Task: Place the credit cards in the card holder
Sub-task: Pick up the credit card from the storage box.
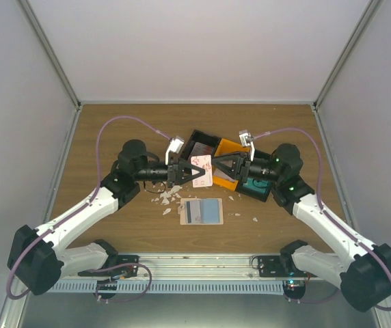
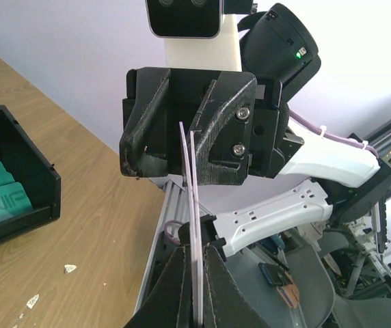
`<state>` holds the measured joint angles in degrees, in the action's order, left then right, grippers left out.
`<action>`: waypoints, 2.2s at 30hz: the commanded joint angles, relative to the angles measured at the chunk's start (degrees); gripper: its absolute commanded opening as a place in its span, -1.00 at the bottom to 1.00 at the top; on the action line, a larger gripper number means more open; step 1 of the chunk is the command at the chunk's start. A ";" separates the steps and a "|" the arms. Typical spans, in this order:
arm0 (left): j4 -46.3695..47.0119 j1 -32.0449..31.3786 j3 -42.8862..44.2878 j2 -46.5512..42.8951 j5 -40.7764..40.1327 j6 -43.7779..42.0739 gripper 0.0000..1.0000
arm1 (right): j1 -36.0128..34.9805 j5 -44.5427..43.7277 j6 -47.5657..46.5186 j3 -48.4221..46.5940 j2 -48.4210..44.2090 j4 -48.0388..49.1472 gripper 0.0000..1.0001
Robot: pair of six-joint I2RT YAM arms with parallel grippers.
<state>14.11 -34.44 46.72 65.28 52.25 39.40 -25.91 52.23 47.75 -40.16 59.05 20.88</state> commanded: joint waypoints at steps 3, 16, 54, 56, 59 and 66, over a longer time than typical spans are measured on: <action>4.04 -0.24 1.88 -0.55 4.92 -1.85 -1.00 | 0.33 1.89 -2.69 -1.86 1.15 -2.24 -0.55; 3.86 -0.19 3.85 1.36 6.04 0.36 -1.00 | -0.87 9.69 -7.15 -2.69 5.04 -4.61 -0.60; -2.71 10.56 0.57 10.78 8.46 7.50 -0.91 | 10.51 3.85 16.37 -2.26 5.36 0.32 -0.99; -5.24 11.18 -0.48 9.74 7.53 5.61 -0.96 | 12.46 2.95 11.11 -3.40 4.43 -6.23 -0.99; -11.87 11.83 -1.75 7.34 3.63 0.88 -1.00 | 14.39 1.44 2.83 -5.06 3.42 -15.89 -0.99; -14.79 11.39 -11.33 2.15 -2.10 0.02 -1.00 | 12.96 -0.07 -10.98 -1.83 5.80 -29.40 -0.99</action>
<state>-0.23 -22.98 40.77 69.97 53.12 40.27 -11.94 53.89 47.05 -44.51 63.48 1.93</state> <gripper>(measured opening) 0.027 0.008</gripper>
